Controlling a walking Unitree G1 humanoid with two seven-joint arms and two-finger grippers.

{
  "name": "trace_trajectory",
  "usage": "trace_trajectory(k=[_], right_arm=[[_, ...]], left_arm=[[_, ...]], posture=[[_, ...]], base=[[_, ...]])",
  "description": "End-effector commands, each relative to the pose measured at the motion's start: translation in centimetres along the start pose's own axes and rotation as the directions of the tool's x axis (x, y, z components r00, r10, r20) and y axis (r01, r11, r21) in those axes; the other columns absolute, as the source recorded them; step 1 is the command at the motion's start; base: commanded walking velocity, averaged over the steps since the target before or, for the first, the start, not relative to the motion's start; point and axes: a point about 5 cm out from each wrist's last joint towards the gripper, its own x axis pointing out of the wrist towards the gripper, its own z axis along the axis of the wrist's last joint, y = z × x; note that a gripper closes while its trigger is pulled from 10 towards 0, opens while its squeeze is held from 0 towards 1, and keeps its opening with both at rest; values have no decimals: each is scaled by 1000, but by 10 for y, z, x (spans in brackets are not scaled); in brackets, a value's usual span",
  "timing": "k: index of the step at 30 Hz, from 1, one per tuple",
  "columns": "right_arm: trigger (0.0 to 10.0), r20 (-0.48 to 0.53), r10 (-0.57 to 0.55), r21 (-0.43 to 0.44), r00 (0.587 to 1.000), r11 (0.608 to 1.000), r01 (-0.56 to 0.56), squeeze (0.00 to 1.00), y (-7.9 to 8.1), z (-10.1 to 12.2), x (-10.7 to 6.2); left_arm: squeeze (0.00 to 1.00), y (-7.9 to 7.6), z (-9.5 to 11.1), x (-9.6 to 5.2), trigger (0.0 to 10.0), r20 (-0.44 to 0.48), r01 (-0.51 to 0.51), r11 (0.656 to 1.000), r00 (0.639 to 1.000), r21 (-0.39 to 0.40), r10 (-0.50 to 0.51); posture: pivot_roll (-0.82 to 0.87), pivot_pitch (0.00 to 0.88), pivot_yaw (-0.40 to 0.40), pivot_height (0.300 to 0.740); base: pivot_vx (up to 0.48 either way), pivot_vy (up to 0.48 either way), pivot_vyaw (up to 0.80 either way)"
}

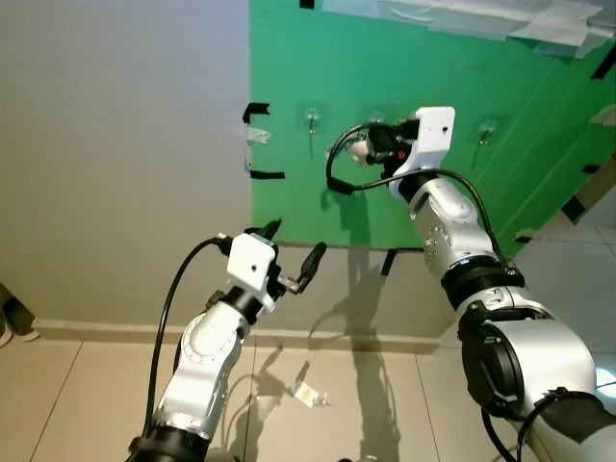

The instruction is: Hang keys on a hook

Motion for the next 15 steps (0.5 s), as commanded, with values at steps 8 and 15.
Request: trace_trajectory(k=[8,15], right_arm=[[10000,34,-46,11,998,999,46,0,-10,15,4],[10000,18,-72,60,997,996,70,0,-14,10,2]], left_arm=[[0,-13,2,-8,10000,-26,25,999,999,-21,-26],[0,-16,1,-16,10000,-46,21,999,999,-35,-23]], posture=[[104,40,-72,740],[106,69,-74,740]], base=[[0,0,0],[0,0,0]])
